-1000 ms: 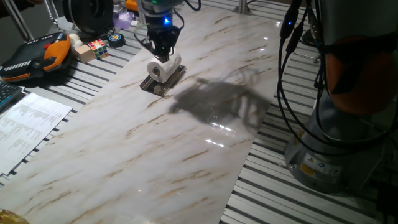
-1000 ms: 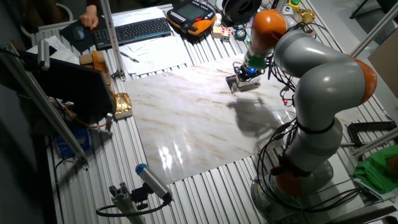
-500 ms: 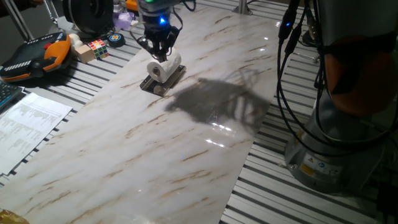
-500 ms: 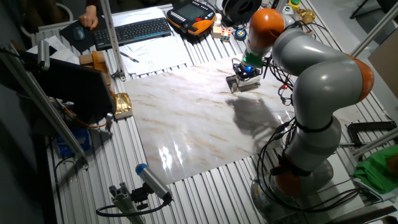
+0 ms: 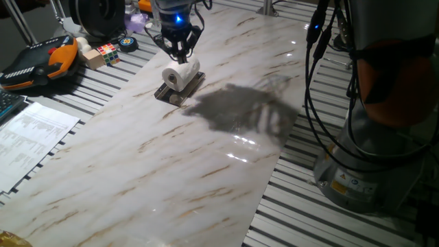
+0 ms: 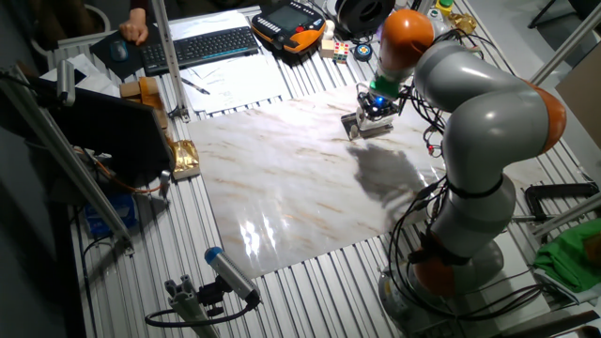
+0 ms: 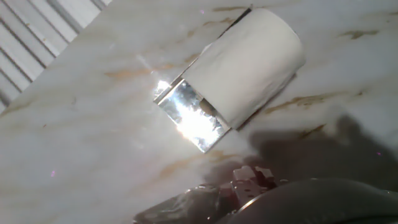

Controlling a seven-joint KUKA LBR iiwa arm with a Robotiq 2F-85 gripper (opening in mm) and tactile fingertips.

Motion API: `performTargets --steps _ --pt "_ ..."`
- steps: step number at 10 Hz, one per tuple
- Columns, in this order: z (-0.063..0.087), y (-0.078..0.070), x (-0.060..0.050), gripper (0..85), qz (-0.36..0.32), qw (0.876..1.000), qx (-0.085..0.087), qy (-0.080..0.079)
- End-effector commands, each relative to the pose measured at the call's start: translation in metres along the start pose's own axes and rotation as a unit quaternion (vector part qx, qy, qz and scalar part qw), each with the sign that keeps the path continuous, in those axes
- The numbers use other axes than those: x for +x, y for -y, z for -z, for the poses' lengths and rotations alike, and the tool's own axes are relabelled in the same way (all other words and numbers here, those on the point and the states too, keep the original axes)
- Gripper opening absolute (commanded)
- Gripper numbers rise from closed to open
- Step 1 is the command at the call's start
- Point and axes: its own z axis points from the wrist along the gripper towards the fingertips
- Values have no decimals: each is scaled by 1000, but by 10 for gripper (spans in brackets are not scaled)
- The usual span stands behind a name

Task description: Take the roll of paper down from the shelf

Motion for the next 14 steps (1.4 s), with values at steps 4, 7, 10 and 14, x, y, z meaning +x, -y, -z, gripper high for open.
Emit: performTargets --steps 4,7,10,14 --pt "-4 0 -1 7 -323 946 26 -11" --pt "-4 0 -1 7 -303 952 40 -15" --pt "-4 0 -1 7 -292 954 61 -15" --pt "-7 2 -11 7 -294 955 44 -15"
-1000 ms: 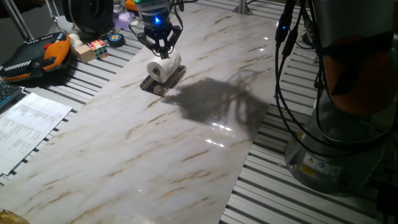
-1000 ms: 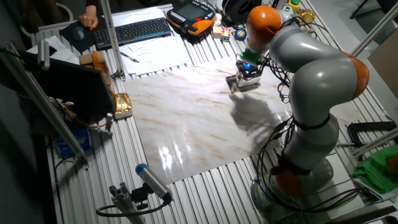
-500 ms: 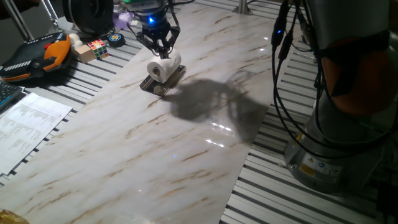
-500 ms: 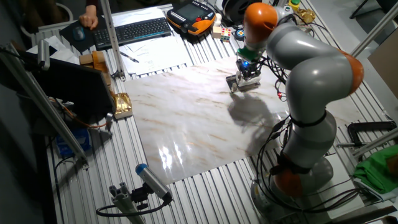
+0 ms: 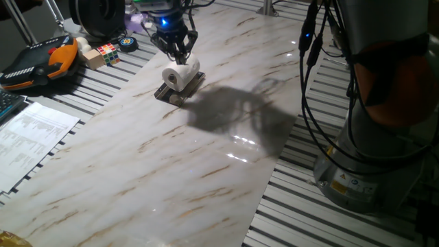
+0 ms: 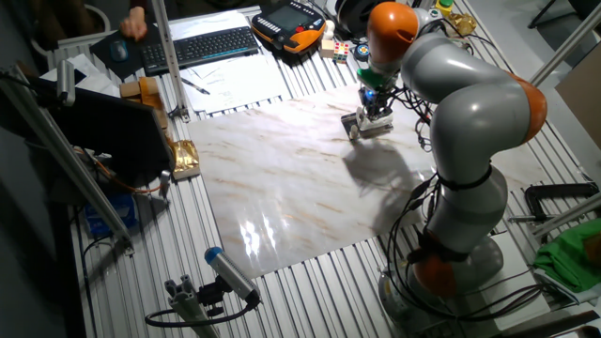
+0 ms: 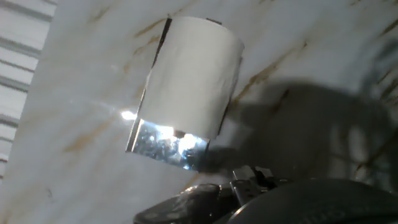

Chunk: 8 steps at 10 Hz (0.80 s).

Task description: Take the roll of paper down from the shelf

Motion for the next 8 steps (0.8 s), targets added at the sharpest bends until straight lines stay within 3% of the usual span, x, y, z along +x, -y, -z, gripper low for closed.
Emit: performTargets --steps 1,3,6,8 --pt "-1 -1 -7 7 -56 998 -1 -6" --pt "-6 -3 -12 7 -62 998 -5 9" --pt "-7 -7 -11 7 -69 997 -17 14" --pt "-6 -8 -11 7 -74 997 -27 9"
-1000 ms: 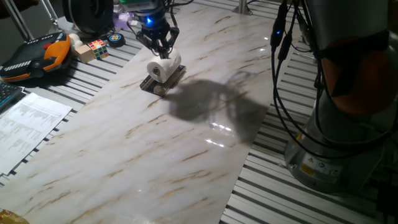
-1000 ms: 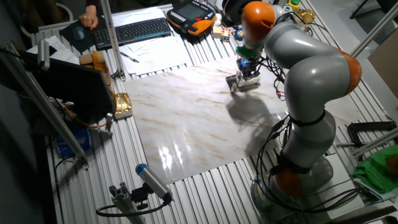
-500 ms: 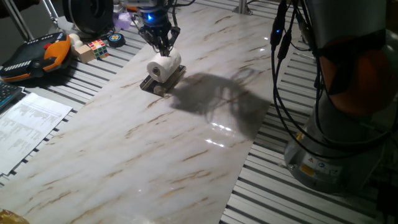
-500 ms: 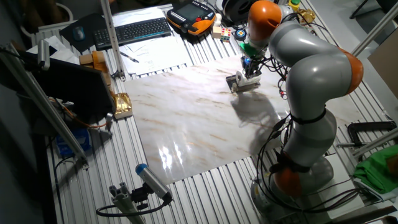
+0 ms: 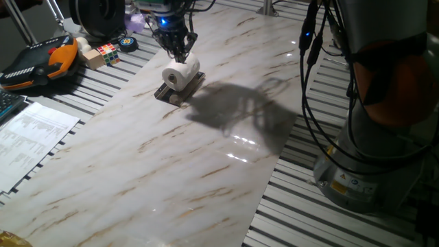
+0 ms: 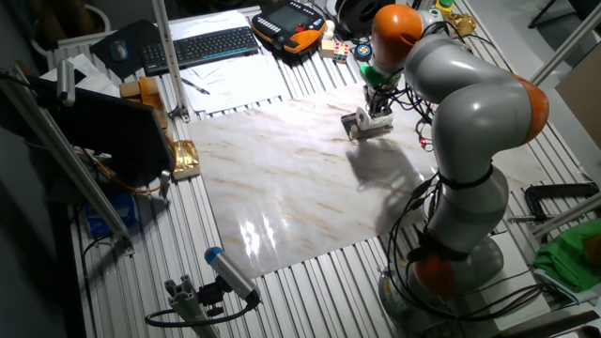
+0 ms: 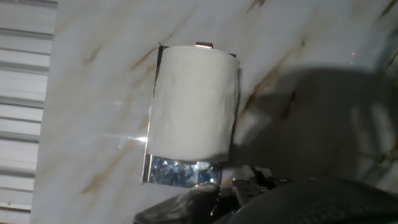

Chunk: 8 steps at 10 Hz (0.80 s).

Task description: Take the roll of paper down from the shelf

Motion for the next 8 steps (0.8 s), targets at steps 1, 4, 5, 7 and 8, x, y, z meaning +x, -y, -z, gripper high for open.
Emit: performTargets --steps 1,4,5,7,8 --pt "0 0 0 7 0 1000 -1 3" --pt "1 1 -8 70 -1 1000 -15 -3" --pt "1 1 -8 240 -14 1000 -21 3" --pt "-2 0 -10 360 -32 999 -25 7" --pt "-4 -2 -11 420 -40 999 -23 7"
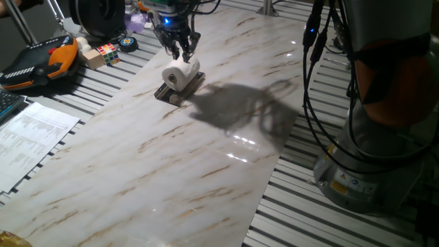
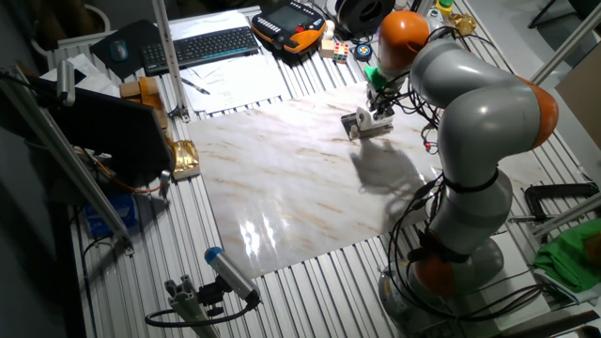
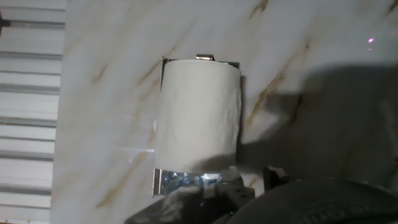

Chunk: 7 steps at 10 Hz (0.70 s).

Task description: Take the roll of paper down from the shelf

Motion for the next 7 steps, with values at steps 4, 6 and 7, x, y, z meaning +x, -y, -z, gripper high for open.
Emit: performTargets --steps 4,6,7 --pt "-6 -6 -10 653 -15 1000 6 -11" --pt "-14 -13 -16 670 -16 1000 1 -8" --pt "-19 -16 -19 670 -21 1000 0 -12"
